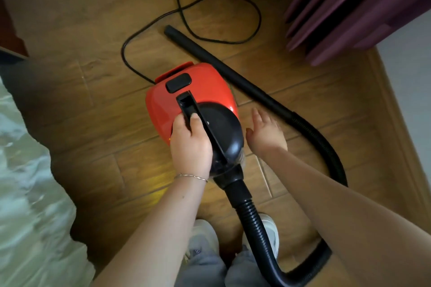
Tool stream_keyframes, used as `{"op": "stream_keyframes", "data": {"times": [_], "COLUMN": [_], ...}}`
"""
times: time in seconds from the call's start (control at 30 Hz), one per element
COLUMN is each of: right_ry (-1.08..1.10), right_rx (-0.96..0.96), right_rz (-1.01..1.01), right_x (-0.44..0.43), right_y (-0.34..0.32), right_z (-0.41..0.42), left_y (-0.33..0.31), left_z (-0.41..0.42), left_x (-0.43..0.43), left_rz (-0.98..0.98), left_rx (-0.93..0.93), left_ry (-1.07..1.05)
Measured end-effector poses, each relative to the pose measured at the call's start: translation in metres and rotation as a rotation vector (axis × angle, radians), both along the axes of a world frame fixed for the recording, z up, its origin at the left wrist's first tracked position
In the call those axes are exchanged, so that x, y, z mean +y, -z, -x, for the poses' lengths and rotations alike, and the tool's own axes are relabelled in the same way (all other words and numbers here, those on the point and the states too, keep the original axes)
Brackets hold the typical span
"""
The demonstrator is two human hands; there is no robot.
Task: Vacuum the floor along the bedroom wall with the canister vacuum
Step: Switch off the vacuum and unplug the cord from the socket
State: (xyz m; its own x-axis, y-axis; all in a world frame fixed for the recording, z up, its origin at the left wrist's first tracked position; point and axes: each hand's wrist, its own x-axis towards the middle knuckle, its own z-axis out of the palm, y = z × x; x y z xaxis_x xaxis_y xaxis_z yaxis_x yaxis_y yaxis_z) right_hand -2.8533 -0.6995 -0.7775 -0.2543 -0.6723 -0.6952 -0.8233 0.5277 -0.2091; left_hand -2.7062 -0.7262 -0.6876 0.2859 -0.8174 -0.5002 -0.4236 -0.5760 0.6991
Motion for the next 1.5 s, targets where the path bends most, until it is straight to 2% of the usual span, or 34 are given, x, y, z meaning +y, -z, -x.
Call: {"op": "stream_keyframes", "data": {"times": [0.13,0.3,0.4,0.6,0.77,0.97,1.17,1.3,1.5], "right_ry": [-0.202,-0.398,-0.458,-0.693,-0.565,-0.602,-0.688,-0.768,-0.769], "right_rx": [0.048,0.201,0.245,0.234,0.268,0.299,0.294,0.259,0.218], "right_rz": [0.177,0.489,0.519,0.434,0.53,0.68,0.81,0.75,0.702], "right_x": [0.012,0.009,-0.003,-0.015,-0.017,-0.017,-0.035,-0.053,-0.103], "right_y": [-0.077,-0.17,-0.227,-0.369,-0.474,-0.579,-0.629,-0.647,-0.653], "right_z": [-0.008,-0.015,-0.02,-0.026,-0.018,-0.017,-0.024,-0.032,-0.049], "left_y": [-0.04,-0.115,-0.171,-0.305,-0.411,-0.515,-0.568,-0.578,-0.572], "left_z": [-0.018,-0.037,-0.044,-0.052,-0.056,-0.063,-0.073,-0.08,-0.091], "left_x": [0.002,-0.006,-0.02,-0.04,-0.033,-0.001,-0.011,-0.031,-0.084], "left_rz": [-0.08,0.189,0.23,0.312,0.349,0.44,0.549,0.605,0.563], "left_rx": [-0.111,-0.565,-0.678,-0.741,-0.736,-0.729,-0.828,-0.859,-0.85], "left_ry": [0.187,0.648,0.765,0.81,0.791,0.721,0.679,0.658,0.702]}}
